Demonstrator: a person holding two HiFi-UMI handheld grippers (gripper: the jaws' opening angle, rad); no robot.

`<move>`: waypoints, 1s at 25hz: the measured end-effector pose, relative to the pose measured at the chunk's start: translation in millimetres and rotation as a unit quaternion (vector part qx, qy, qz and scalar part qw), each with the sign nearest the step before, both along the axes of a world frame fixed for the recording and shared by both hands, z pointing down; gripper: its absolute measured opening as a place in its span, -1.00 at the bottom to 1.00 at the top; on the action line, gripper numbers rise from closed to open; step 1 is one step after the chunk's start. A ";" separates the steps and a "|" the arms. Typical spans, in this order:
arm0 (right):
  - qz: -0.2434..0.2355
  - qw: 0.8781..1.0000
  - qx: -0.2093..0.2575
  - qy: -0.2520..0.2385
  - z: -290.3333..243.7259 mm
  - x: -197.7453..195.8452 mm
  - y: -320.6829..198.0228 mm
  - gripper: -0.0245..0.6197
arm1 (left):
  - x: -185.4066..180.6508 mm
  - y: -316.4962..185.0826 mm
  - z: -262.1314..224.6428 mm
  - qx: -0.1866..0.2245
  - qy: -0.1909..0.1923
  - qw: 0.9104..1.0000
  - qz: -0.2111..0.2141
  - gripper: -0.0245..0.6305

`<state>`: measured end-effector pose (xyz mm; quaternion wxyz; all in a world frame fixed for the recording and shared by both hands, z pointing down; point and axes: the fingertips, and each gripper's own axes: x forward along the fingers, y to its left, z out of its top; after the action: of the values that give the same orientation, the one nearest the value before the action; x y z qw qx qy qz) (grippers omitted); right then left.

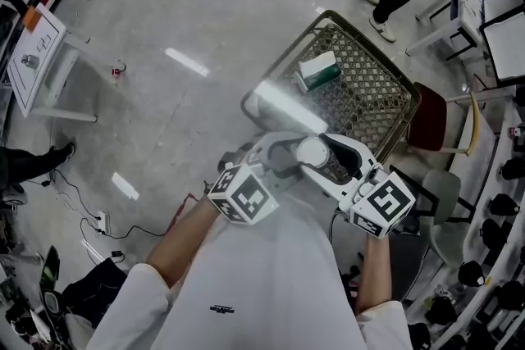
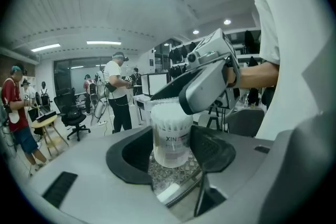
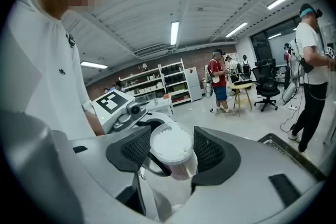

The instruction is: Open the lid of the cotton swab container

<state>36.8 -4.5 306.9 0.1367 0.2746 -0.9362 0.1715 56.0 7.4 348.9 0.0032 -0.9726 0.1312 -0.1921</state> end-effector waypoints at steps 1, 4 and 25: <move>-0.001 1.000 -0.008 -0.014 -1.4 0.3 0.2 -0.16 | -0.4 0.5 -0.9 -0.001 0.003 1.000 0.002 -0.27; 0.000 0.998 -0.024 -0.056 -9.4 1.4 -0.2 -0.15 | -0.8 1.4 -5.4 -0.004 0.014 1.000 0.006 -0.26; 0.166 0.979 0.108 -0.038 -39.1 60.0 -42.1 -0.61 | -1.2 15.5 5.7 -0.015 0.002 1.000 0.019 -0.26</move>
<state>96.8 -46.6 267.9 0.0401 0.4327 -0.8951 0.0995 54.8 22.9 354.6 -0.0080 -0.9753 0.1093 -0.1916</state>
